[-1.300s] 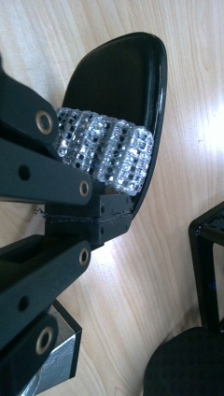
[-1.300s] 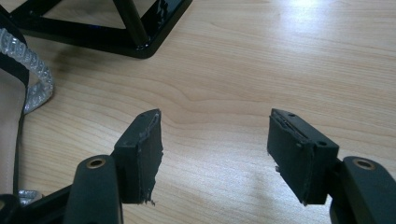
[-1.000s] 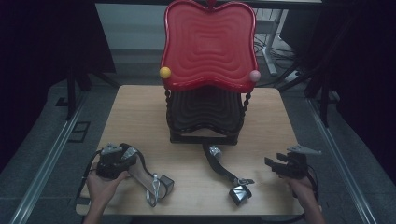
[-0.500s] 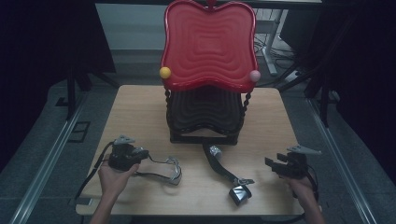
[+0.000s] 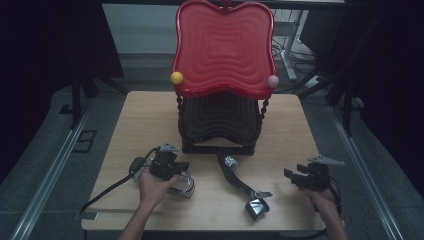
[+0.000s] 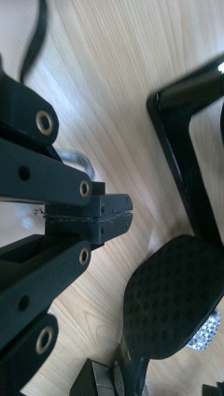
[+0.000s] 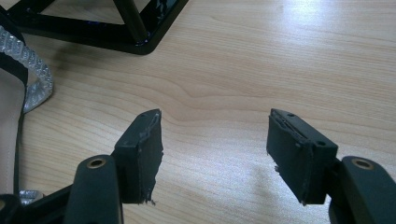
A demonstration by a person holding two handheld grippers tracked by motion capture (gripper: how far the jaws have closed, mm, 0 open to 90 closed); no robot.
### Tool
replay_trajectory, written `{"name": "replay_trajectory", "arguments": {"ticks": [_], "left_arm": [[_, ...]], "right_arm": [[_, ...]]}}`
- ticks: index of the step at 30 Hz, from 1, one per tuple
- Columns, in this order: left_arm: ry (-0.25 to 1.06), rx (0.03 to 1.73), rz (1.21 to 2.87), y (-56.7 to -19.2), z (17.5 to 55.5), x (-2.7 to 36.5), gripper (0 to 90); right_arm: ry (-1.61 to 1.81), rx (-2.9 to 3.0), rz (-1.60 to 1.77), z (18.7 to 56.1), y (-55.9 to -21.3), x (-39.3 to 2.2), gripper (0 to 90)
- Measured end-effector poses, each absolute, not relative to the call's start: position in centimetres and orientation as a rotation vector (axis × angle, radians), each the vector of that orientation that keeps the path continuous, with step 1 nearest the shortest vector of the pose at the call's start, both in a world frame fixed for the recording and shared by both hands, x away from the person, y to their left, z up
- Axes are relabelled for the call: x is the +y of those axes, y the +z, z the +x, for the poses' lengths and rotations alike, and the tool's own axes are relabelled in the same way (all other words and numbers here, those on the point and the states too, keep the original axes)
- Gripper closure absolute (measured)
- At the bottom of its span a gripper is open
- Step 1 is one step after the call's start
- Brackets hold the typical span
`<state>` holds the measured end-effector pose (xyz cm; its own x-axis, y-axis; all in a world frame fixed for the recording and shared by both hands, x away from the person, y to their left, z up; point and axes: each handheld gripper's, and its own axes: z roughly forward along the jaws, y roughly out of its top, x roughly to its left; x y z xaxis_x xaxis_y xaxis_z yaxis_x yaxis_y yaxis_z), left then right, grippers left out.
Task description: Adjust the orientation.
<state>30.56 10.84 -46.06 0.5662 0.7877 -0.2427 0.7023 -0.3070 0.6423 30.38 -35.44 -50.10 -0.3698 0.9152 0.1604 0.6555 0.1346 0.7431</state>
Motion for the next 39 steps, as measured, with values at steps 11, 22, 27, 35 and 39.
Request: {"name": "replay_trajectory", "arguments": {"ticks": [11,22,27,35,39], "left_arm": [[0.107,1.215,2.131,-48.1,31.0,9.2,90.0],[0.053,1.210,2.141,-48.6,30.4,9.8,90.0],[0.032,1.207,2.139,-48.9,28.8,11.0,90.0],[-0.019,1.202,2.145,-49.1,25.6,14.1,90.0],[0.025,1.195,2.198,-48.7,24.5,14.7,90.0]], "right_arm": [[1.074,2.071,1.521,30.4,-50.1,-35.2,35.6],[1.073,2.049,1.546,30.3,-50.1,-35.5,35.5],[1.063,2.060,1.531,30.2,-49.8,-35.1,34.9],[1.067,2.059,1.528,30.2,-49.8,-35.1,34.9],[1.069,2.058,1.527,30.2,-49.7,-35.0,34.9]]}}
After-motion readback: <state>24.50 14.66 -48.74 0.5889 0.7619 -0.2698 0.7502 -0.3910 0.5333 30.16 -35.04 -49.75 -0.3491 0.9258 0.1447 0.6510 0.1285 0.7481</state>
